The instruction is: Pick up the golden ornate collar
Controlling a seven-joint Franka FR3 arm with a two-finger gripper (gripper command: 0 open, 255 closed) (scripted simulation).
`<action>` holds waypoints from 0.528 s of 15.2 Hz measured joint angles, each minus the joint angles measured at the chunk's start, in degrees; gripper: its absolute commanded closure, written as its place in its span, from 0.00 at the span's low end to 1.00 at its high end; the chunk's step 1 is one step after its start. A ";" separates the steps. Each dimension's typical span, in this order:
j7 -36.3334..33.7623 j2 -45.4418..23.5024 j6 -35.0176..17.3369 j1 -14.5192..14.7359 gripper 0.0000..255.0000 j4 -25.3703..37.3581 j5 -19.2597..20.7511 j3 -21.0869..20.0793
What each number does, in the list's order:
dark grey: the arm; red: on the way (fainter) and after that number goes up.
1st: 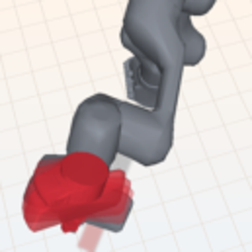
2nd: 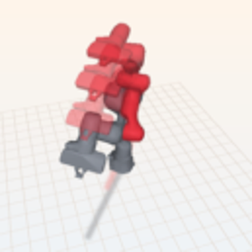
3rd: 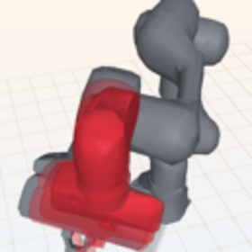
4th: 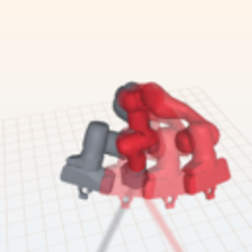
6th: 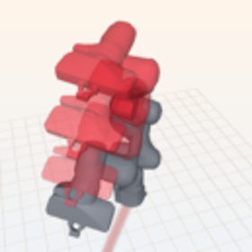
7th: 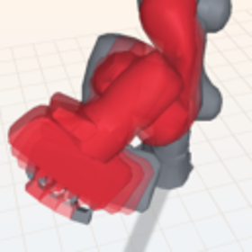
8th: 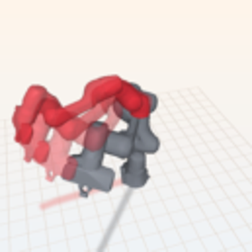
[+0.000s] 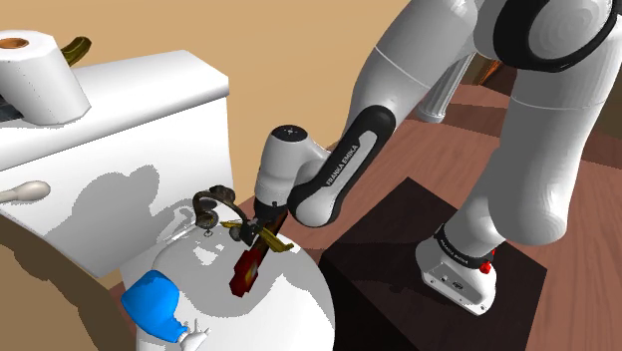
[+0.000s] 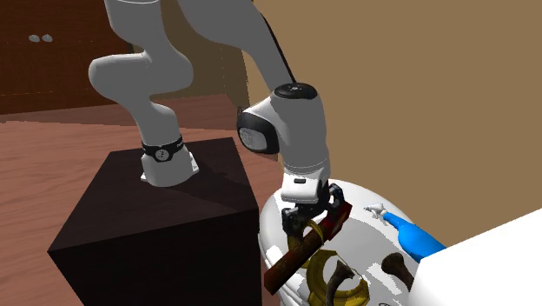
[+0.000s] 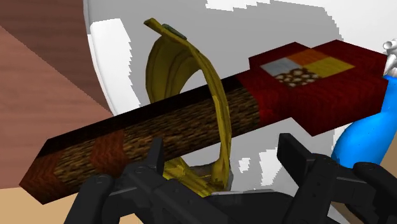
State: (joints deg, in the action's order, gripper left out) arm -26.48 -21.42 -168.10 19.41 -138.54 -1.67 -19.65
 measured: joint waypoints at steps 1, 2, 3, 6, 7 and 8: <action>-0.06 -0.06 -0.14 0.05 1.00 0.12 0.09 0.20; -0.08 0.07 -0.26 -0.07 1.00 0.26 0.12 0.44; -0.06 0.17 -0.36 -0.09 1.00 0.16 0.08 0.36; -0.17 0.01 -0.84 0.13 1.00 0.16 0.20 0.42; -0.31 -0.06 -0.97 0.29 1.00 0.21 0.27 0.55; -0.42 -0.04 -1.00 0.39 1.00 0.18 0.29 0.59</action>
State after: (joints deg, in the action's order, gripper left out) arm -26.90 -21.46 -169.10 19.80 -138.36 -1.38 -19.06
